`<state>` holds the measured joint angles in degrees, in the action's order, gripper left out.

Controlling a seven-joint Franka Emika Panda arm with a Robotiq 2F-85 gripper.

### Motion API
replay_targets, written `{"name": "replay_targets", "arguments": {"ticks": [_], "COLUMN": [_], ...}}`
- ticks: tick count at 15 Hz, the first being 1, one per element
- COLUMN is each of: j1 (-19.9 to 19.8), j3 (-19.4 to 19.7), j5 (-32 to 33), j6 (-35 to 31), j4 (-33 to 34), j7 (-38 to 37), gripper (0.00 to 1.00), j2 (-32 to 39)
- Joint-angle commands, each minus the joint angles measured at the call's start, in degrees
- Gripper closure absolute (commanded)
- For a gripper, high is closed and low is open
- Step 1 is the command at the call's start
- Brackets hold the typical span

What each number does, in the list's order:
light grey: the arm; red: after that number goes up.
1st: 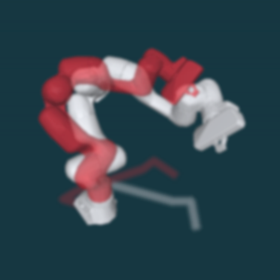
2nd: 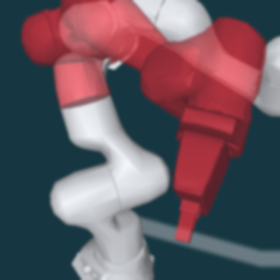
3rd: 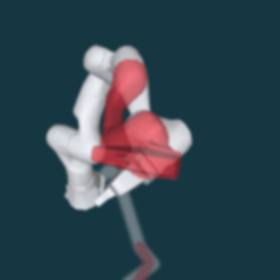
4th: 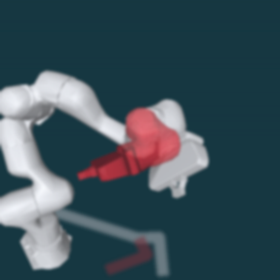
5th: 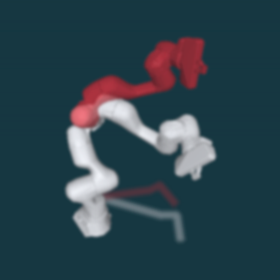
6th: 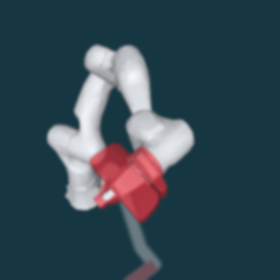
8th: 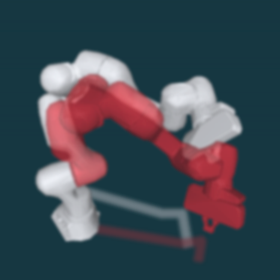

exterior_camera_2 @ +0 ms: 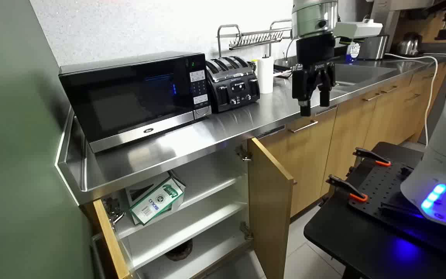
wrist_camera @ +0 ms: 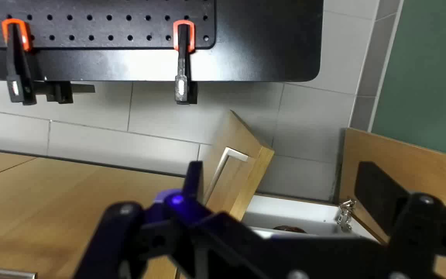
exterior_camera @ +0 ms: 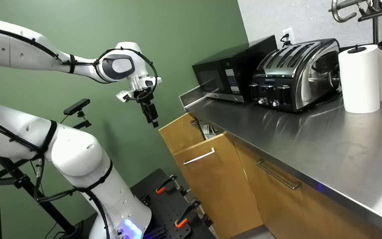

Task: Close the bottom left cabinet door

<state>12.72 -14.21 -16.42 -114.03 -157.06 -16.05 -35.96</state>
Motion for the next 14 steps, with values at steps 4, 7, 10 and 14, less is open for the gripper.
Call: {"name": "replay_targets", "arguments": {"ticks": [4, 7, 10, 14], "j1": [0.0, 1.9, 5.1, 6.9], "j3": [0.1, -2.3, -7.3, -13.7], "j5": [0.1, 1.8, 3.1, 9.8], "j6": [0.2, -2.7, -7.0, -15.9], "j4": [0.1, 2.0, 6.5, 13.2], "j7": [0.0, 2.7, 3.0, 3.1], "gripper": [0.0, 0.0, 0.0, 0.0], "j2": [0.0, 2.1, 6.8, 15.0]}}
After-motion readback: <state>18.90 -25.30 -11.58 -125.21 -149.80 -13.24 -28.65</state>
